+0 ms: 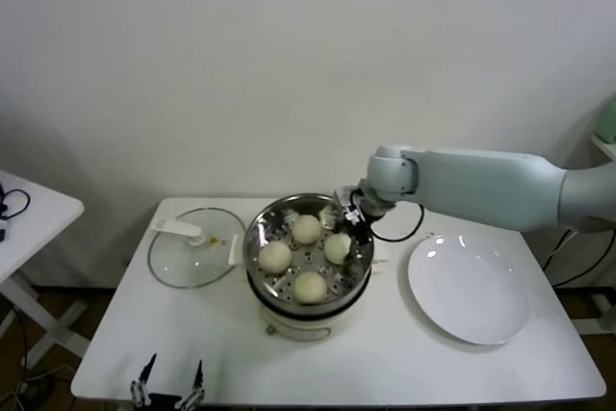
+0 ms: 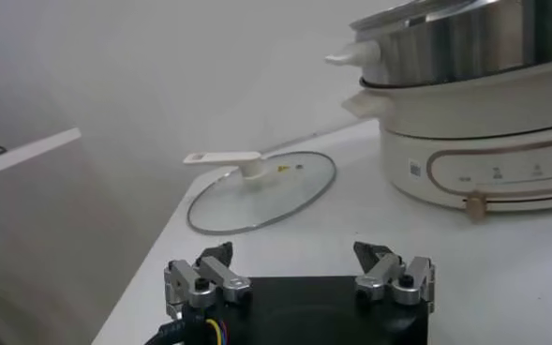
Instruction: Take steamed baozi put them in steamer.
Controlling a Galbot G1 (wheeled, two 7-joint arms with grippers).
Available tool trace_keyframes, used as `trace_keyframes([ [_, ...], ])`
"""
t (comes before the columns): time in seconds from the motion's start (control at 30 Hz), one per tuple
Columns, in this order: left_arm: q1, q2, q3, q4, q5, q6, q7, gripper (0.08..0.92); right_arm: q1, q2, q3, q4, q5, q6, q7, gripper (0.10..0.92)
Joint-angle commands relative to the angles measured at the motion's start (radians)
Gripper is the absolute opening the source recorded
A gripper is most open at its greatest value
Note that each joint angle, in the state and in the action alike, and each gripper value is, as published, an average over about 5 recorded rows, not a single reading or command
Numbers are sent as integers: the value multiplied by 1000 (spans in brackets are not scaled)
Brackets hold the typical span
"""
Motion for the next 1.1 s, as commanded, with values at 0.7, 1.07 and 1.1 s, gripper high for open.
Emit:
trace_keyframes([
  [0.7, 5, 9, 11, -41, 11, 3, -1, 823, -534, -648, 797, 390, 123, 1, 307, 823],
  [1.07, -7, 18, 25, -35, 11, -1, -1, 823, -1336, -784, 1483, 544, 111, 149, 549, 823],
  [1.1, -8, 19, 26, -35, 12, -1, -1, 823, -1450, -764, 1591, 554, 100, 149, 560, 823],
])
